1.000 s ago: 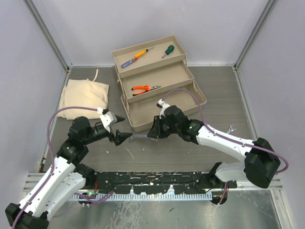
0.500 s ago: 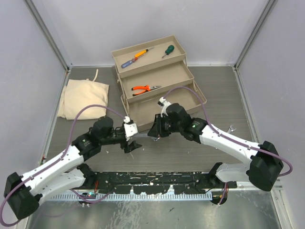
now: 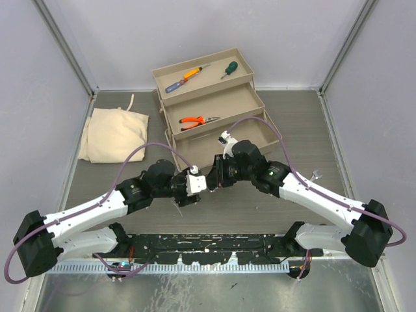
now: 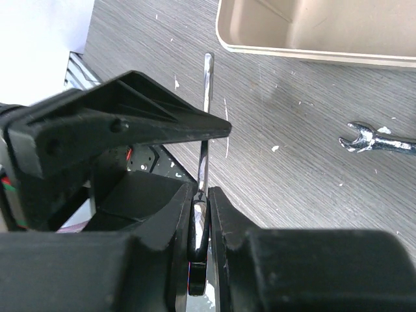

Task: Sort the tools into containers
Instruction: Pick up the wrench from the center of the board.

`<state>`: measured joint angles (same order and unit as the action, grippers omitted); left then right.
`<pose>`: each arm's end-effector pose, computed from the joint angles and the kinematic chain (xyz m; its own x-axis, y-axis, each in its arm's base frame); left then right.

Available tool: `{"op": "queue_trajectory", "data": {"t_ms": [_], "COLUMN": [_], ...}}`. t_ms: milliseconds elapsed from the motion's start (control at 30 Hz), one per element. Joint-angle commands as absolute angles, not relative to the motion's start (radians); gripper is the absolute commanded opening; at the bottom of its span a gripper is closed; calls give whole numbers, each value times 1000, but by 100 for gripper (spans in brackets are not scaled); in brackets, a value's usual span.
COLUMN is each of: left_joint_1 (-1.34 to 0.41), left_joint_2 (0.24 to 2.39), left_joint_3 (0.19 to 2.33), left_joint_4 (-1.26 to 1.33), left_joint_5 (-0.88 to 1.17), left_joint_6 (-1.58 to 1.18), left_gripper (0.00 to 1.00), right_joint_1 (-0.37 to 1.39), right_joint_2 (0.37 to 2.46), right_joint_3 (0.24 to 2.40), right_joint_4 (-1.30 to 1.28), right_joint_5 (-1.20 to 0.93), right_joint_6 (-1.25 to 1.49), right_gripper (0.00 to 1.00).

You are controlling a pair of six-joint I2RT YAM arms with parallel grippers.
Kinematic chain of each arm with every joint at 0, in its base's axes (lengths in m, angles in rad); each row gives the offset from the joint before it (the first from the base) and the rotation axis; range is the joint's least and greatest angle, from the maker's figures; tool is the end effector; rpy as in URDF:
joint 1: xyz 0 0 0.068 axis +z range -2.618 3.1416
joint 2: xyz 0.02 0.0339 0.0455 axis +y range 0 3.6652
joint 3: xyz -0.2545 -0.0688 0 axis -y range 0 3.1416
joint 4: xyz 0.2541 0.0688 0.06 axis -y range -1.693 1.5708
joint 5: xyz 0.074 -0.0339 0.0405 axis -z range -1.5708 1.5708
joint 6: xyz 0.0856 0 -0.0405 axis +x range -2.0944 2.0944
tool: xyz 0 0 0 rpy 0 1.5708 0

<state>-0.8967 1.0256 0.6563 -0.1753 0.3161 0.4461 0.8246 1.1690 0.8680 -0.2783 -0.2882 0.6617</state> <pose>0.1537 -0.2350 0.2149 0.1003 0.5315 -0.8411 0.9591 0.1732 0.2237 0.1936 0.2453 0.2443 -0.8250 -0.0245 -0.5646 -0.4545 0.6227 0.6370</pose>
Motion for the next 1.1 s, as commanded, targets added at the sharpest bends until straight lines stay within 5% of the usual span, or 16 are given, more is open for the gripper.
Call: {"op": "queue_trajectory", "data": {"t_ms": [0, 400, 533, 667, 1067], "left_joint_1": [-917, -920, -919, -919, -918], "left_joint_2": [1036, 1023, 1000, 965, 1113], "left_joint_3": [676, 693, 698, 704, 1030], "left_joint_4": [-115, -131, -157, -183, -458], "left_joint_5": [275, 219, 199, 215, 136], "left_joint_6": [498, 510, 510, 514, 504], "left_gripper": [58, 0, 0, 0, 0], "right_joint_1": [816, 812, 811, 811, 810], "right_joint_2": [1109, 1094, 1084, 1047, 800], "right_joint_3": [950, 957, 1006, 1042, 958], "right_joint_4": [-187, -219, -303, -369, -586], "right_joint_5": [-339, -311, -211, -73, 477], "right_joint_6": [696, 687, 640, 612, 639], "right_gripper": [1, 1, 35, 55, 61]}}
